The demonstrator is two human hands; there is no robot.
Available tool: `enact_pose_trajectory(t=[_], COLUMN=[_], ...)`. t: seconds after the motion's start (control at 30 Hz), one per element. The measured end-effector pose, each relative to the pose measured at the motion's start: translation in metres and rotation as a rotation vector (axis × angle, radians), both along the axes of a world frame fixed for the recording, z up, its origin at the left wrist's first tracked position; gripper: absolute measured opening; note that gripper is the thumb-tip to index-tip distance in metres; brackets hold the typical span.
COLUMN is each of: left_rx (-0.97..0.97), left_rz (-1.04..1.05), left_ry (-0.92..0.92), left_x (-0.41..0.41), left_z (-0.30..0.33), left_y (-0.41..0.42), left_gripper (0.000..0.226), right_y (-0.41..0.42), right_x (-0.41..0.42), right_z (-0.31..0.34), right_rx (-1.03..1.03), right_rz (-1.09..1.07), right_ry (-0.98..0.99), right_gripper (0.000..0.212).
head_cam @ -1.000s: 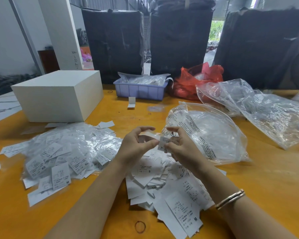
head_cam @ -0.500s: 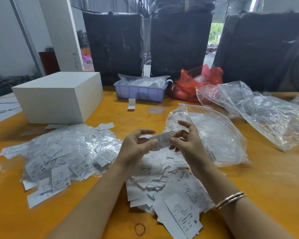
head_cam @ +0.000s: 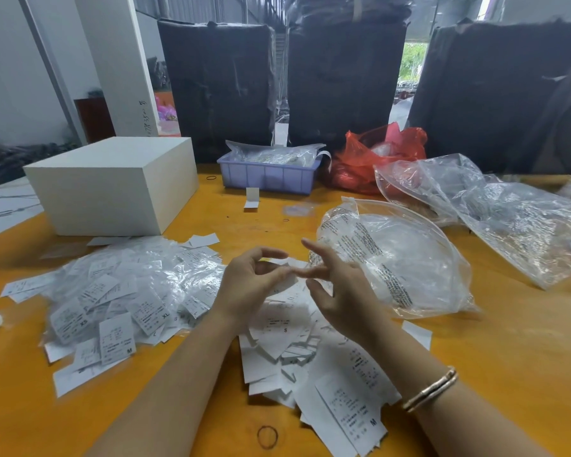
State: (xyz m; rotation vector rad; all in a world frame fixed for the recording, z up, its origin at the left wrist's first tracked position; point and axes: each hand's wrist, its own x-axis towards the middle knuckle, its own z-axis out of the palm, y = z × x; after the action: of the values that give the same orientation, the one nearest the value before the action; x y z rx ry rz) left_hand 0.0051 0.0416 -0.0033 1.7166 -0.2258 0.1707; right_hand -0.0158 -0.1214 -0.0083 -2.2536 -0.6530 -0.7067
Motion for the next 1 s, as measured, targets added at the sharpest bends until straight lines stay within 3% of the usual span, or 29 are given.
enact_pose_trajectory(t=[0.07,0.13,0.23,0.37,0.47,0.63,0.73,0.87,1.0], left_rx=[0.029,0.084,0.209,0.484,0.673,0.956,1.077,1.042,0.89], left_rz=[0.064,0.175,0.344,0.505,0.6,0.644,0.683,0.677,0.515], left_ry=[-0.045,-0.098,-0.161,-0.195,-0.125,-0.006,-0.034,-0.184,-0.324], left_x=[0.003,0.007,0.009,0.01,0.011,0.011,0.011,0.009,0.009], left_z=[0.0,0.002,0.004,0.003,0.001,-0.002,-0.003,-0.002,-0.004], left_y=[0.003,0.008,0.019,0.032,0.036,0.041,0.042,0.034,0.019], left_gripper=[0.015,0.014,0.012,0.023,0.026,0.033,0.037,0.03,0.022], right_y=[-0.004,-0.014,-0.042,-0.08,-0.087,-0.085,-0.084,-0.083,-0.085], right_x=[0.004,0.01,0.019,0.03,0.037,0.04,0.041,0.04,0.04], right_z=[0.002,0.01,0.016,0.005,-0.002,-0.002,-0.002,-0.002,-0.005], right_rx=[-0.02,0.104,0.192,-0.037,-0.313,-0.461,-0.488,-0.41,-0.256], right_rz=[-0.047,-0.138,-0.387,-0.705,-0.758,-0.789,-0.79,-0.809,-0.805], right_ry=[-0.068,-0.156,-0.225,0.169,0.435,0.442,0.44,0.391,0.355], right_gripper=[0.052,0.038,0.027,0.031,0.035,0.032,0.029,0.021,0.011])
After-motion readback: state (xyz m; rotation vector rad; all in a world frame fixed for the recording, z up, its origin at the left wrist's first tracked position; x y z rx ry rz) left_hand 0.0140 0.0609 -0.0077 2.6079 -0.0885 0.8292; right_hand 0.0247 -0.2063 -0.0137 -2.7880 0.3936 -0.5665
